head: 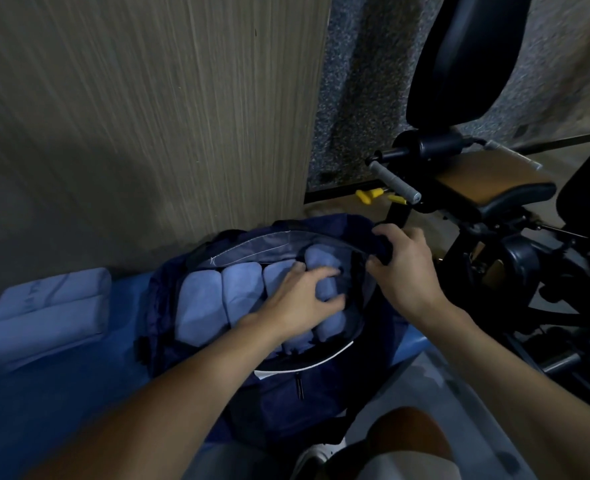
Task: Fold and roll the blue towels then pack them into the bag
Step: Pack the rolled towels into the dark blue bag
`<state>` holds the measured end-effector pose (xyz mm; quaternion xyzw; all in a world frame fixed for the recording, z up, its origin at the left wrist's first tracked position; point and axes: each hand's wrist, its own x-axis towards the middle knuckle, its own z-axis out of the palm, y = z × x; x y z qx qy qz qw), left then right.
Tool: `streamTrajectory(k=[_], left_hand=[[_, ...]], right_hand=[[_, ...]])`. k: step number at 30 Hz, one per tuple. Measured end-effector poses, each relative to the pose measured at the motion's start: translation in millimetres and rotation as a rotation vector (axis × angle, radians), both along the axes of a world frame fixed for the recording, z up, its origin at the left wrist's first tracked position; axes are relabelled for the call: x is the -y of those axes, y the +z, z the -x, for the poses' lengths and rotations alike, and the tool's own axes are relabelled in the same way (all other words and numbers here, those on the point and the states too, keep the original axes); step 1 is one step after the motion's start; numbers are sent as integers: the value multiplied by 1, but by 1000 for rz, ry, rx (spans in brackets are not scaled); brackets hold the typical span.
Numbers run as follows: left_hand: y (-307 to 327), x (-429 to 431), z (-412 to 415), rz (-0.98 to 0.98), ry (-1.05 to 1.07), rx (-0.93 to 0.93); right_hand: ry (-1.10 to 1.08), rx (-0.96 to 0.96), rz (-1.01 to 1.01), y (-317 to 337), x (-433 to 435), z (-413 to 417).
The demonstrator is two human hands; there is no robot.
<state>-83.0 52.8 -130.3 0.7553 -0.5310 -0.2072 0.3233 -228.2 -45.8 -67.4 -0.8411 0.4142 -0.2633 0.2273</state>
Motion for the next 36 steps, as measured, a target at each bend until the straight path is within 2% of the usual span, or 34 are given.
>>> streamTrajectory(k=[4,6,10,16,20,22,24,27,31,35,36], left_hand=[[12,5,-9,-88,-27,-33],[14,10,-8,-62,-24,-55],[3,10,1,104,69,-261],[-12,8,5,-5,97,-23],[-8,6,9,-121,16,205],[-6,7,10,-177,3,345],[-3,9,11,-227,23,566],[0,7,8,-217,19,800],[-3,0,-7,-280,-180,773],[-10,-7,-20,-318,-207,696],[-12,-6,-22,-345,-210,693]], right_hand=[[43,-61,22,-4,5,-4],[57,13,46,-4,8,-6],[50,238,71,1,11,-6],[30,408,-39,-11,3,0],[39,522,-49,3,4,4],[40,473,-35,2,6,7],[36,437,-74,-4,9,9],[34,385,-135,-9,12,8],[77,195,-68,-10,7,1],[84,-51,113,-10,2,-8],[72,-53,170,-7,1,-12]])
